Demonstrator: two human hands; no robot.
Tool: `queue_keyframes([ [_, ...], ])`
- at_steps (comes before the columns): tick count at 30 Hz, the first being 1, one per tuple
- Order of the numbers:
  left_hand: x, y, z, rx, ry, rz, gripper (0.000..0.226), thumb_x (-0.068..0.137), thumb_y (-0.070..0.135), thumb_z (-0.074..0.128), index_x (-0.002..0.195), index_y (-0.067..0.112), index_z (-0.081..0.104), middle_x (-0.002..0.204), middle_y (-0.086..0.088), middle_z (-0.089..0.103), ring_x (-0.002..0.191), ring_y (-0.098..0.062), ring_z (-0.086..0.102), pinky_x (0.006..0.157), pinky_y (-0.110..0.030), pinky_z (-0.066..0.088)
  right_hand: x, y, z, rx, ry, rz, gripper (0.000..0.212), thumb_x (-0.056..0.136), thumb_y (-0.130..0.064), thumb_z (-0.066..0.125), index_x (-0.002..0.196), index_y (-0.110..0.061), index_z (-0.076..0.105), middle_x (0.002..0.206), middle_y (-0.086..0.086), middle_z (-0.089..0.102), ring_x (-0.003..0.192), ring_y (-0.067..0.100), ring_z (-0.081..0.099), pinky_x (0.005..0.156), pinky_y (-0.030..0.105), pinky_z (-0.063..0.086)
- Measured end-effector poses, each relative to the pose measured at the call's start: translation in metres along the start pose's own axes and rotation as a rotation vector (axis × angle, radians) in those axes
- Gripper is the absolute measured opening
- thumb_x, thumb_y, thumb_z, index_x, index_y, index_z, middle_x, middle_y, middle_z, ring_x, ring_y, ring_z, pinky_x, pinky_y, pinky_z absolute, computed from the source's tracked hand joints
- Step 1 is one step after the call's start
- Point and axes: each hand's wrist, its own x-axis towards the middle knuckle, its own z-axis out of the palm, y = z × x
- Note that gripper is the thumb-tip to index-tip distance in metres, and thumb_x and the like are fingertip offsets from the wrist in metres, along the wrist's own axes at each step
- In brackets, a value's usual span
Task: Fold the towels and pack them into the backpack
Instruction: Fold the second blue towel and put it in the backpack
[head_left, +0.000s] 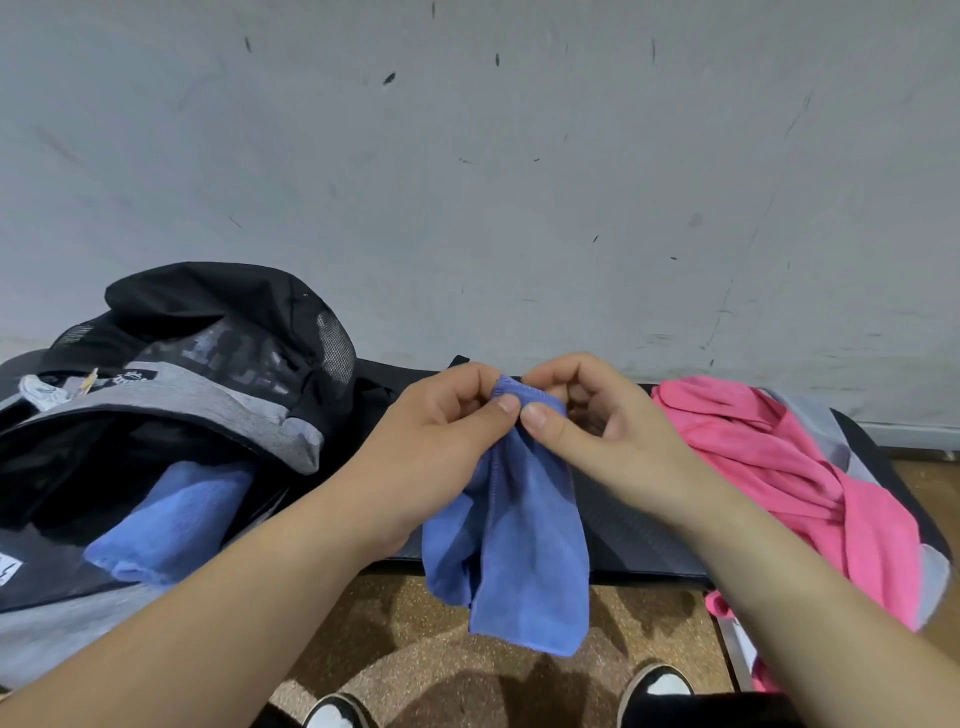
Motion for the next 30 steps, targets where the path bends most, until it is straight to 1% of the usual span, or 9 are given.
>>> queue_keyframes([
  [3,-0.009,0.005,-0.007,0.018,-0.008,0.062,0.021,0.100,0.026,0.060,0.101,0.007,0.069,0.092,-0.028,0.068,0.080,-0.020,0.059,0.076,-0.034,0.047,-0.008,-0.007,-0.007,-0.154,-0.085,-0.075,0.037,0.087,-0.045,0.073,0.091,-0.009,0.070,0.086,0.006,0.071,0.082,0.008,0.063,0.075,0.030,0.052],
  [8,-0.030,0.011,-0.019,-0.001,0.056,0.168,0.018,0.107,0.015,0.055,0.096,0.006,0.066,0.080,-0.005,0.067,0.074,-0.012,0.057,0.066,-0.019,0.047,-0.026,-0.003,-0.009,-0.272,-0.230,0.038,0.055,0.080,-0.055,0.076,0.088,-0.002,0.064,0.086,0.022,0.063,0.076,0.013,0.055,0.066,0.050,0.049],
  [12,-0.045,0.017,-0.022,0.046,0.229,0.217,0.020,0.108,0.013,0.053,0.096,0.013,0.069,0.086,-0.014,0.074,0.077,-0.013,0.064,0.071,-0.026,0.051,-0.039,0.006,-0.017,-0.312,-0.255,0.133,0.040,0.087,-0.038,0.083,0.084,-0.007,0.057,0.071,-0.005,0.054,0.067,0.008,0.049,0.062,0.028,0.040],
  [14,-0.048,0.016,-0.026,0.164,0.343,0.258,0.023,0.108,0.016,0.052,0.095,0.023,0.070,0.088,-0.005,0.075,0.079,-0.009,0.065,0.074,-0.025,0.050,-0.041,0.010,-0.024,-0.450,-0.247,0.173,0.040,0.089,-0.039,0.081,0.082,-0.008,0.057,0.070,-0.012,0.050,0.064,0.005,0.047,0.061,0.025,0.038],
  [17,-0.048,0.013,-0.036,0.263,0.447,0.254,0.022,0.108,0.021,0.052,0.094,0.028,0.069,0.086,-0.007,0.071,0.072,-0.008,0.059,0.064,-0.018,0.047,-0.044,0.020,-0.034,-0.443,-0.200,0.246,0.033,0.089,-0.038,0.081,0.085,-0.009,0.064,0.074,-0.011,0.060,0.068,0.005,0.056,0.065,0.024,0.045],
  [20,-0.045,0.005,-0.046,0.263,0.501,0.182,0.020,0.107,0.024,0.053,0.094,0.025,0.069,0.085,-0.017,0.067,0.070,-0.012,0.054,0.066,-0.028,0.046,-0.045,0.025,-0.042,-0.363,-0.118,0.278,0.019,0.089,-0.027,0.083,0.088,-0.012,0.071,0.082,-0.008,0.070,0.077,0.007,0.065,0.074,0.031,0.054],
  [23,-0.041,-0.001,-0.053,0.237,0.528,0.108,0.021,0.106,0.026,0.052,0.094,0.024,0.069,0.077,-0.007,0.062,0.071,-0.013,0.054,0.068,-0.032,0.045,-0.046,0.029,-0.049,-0.388,-0.032,0.280,0.007,0.090,-0.016,0.080,0.094,-0.014,0.074,0.090,-0.001,0.076,0.080,0.014,0.069,0.081,0.039,0.058],
  [27,-0.034,-0.008,-0.058,0.252,0.550,0.076,0.020,0.106,0.027,0.051,0.098,0.021,0.068,0.079,-0.005,0.060,0.072,-0.016,0.052,0.067,-0.033,0.044,-0.044,0.031,-0.052,-0.299,0.092,0.245,0.018,0.090,-0.003,0.077,0.100,-0.012,0.065,0.087,0.006,0.066,0.070,0.020,0.060,0.063,0.034,0.054],
  [30,-0.029,-0.012,-0.056,0.316,0.551,0.053,0.019,0.106,0.025,0.052,0.098,0.020,0.068,0.075,-0.001,0.061,0.068,-0.013,0.051,0.064,-0.030,0.042,-0.040,0.036,-0.053,-0.400,0.121,0.222,0.011,0.091,-0.007,0.076,0.091,-0.011,0.067,0.082,0.006,0.066,0.071,0.015,0.058,0.065,0.033,0.052],
])
